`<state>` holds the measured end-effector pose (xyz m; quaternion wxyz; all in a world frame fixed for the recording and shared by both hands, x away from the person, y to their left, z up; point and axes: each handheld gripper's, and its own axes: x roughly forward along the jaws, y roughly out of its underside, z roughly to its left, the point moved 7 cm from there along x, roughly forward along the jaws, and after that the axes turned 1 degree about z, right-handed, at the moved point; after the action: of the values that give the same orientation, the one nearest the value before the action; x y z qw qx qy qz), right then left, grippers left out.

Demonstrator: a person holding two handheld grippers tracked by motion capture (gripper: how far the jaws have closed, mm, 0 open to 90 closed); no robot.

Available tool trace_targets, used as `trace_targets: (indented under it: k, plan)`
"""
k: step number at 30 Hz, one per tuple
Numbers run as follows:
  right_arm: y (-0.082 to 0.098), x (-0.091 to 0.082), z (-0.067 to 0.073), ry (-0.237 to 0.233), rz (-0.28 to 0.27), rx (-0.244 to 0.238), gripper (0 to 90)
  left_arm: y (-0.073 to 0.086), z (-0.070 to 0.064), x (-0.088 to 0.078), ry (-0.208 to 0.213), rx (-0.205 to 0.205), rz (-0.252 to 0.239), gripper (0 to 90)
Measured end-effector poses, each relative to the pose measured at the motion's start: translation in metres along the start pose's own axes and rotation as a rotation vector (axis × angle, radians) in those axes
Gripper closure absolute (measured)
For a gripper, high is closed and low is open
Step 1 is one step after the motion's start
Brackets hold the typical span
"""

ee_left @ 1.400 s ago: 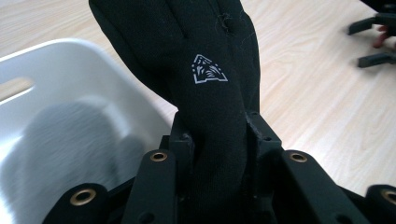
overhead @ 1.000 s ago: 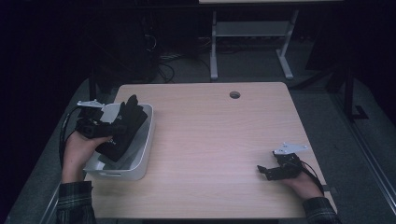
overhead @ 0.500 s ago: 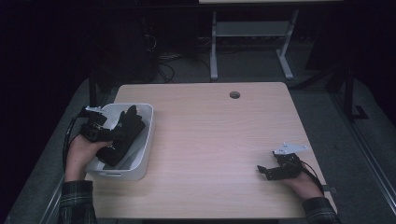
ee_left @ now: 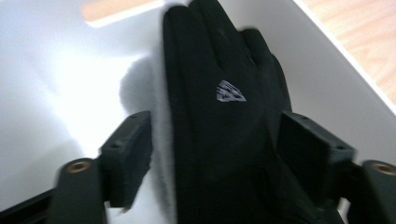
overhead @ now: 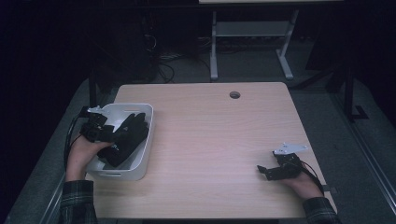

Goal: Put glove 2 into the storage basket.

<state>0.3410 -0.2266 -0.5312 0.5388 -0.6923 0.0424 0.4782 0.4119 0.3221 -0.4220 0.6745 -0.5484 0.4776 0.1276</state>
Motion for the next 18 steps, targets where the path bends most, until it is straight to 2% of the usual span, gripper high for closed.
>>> trace_targets:
  k: [2,8,10,13,14,18]
  plan:
    - [0.000,0.000,0.000,0.000,0.000,0.000,10.3,-0.003,-0.001,-0.004,-0.012,0.000,-0.018,19.8]
    - [0.000,0.000,0.000,0.000,-0.001,-0.001,10.3,-0.018,-0.017,-0.008,0.018,0.019,-0.061,17.9]
    - [0.000,0.000,0.000,0.000,0.000,0.000,10.3,-0.024,-0.026,-0.009,0.040,0.024,-0.085,17.9]
    - [0.000,0.000,0.000,0.000,0.000,0.000,10.3,-0.033,-0.042,-0.008,0.073,0.056,-0.092,17.8]
    - [0.000,0.000,0.000,0.000,0.000,0.000,10.3,-0.033,-0.042,-0.008,0.073,0.056,-0.092,17.8]
    - [0.000,0.000,0.000,0.000,0.000,0.001,10.3,-0.039,-0.058,-0.003,0.119,0.074,-0.105,17.8]
